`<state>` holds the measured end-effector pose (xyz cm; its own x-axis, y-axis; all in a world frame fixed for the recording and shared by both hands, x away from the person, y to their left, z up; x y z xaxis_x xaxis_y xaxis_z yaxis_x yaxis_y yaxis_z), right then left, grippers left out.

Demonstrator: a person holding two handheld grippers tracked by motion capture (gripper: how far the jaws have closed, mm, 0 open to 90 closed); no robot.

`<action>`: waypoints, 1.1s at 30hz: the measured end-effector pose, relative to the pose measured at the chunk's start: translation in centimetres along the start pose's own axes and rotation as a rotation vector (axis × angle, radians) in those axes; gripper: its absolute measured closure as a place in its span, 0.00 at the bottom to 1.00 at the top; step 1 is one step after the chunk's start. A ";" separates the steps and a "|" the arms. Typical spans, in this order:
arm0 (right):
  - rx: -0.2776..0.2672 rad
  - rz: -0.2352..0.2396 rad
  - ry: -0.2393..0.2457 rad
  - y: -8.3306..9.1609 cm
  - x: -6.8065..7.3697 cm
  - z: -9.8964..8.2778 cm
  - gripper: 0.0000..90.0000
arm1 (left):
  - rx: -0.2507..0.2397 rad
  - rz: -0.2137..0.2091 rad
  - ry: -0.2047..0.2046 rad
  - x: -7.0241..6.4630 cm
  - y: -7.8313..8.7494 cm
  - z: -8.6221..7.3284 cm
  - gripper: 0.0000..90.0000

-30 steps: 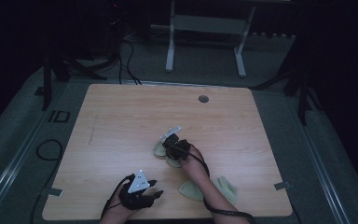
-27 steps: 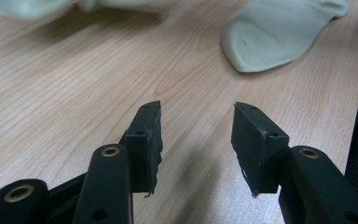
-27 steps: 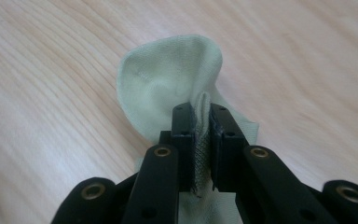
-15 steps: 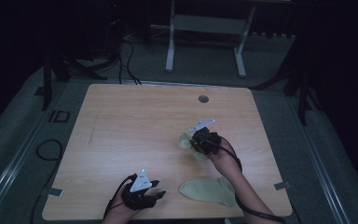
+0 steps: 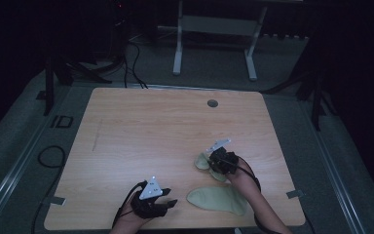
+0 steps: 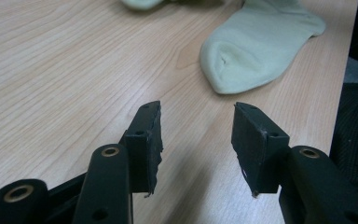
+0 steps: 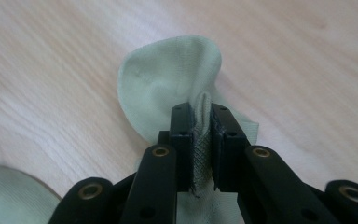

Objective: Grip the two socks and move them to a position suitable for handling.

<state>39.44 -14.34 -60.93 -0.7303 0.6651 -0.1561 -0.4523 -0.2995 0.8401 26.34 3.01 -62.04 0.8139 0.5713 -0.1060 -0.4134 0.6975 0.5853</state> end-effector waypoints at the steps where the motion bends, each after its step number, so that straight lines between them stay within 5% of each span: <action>1: 0.013 0.006 -0.004 -0.6 0.2 -0.5 0.85 | 0.001 -0.005 -0.002 -0.1 -0.1 0.2 0.58; 5: 0.000 0.058 -0.042 -0.8 0.4 -0.9 0.62 | 0.005 -0.010 -0.011 -0.1 -0.4 0.8 0.57; 9: -0.019 0.066 -0.075 0.1 -0.2 -0.5 0.53 | -0.002 0.009 -0.023 0.2 -0.9 2.3 0.57; 13: -0.061 0.088 -0.121 1.5 -0.3 0.1 0.52 | 0.013 0.031 -0.060 0.7 -1.8 4.1 0.59; 19: -0.071 0.072 -0.112 2.2 -0.2 0.1 0.58 | 0.029 0.071 -0.128 1.6 -3.8 7.4 0.68; 23: -0.061 0.076 -0.134 1.5 -0.3 -0.3 0.59 | 0.045 0.088 -0.118 2.6 -6.3 9.3 0.84; 33: -0.017 0.072 -0.119 -0.3 0.0 -1.7 0.67 | 0.207 0.141 -0.170 4.2 -11.4 8.3 0.96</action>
<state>38.70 -15.39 -62.09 -0.6960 0.7173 -0.0322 -0.4100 -0.3602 0.8379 37.91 -6.12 -62.44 0.8184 0.5632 0.1137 -0.4493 0.5039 0.7377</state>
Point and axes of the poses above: each handheld gripper's, and its own axes: y roughly backward along the jaws, z roughly out of its top, x roughly to its left, the point moved 9 cm from there along -y, roughly forward along the jaws, and after that the axes turned 1 degree about -y, right-handed, at the moved point
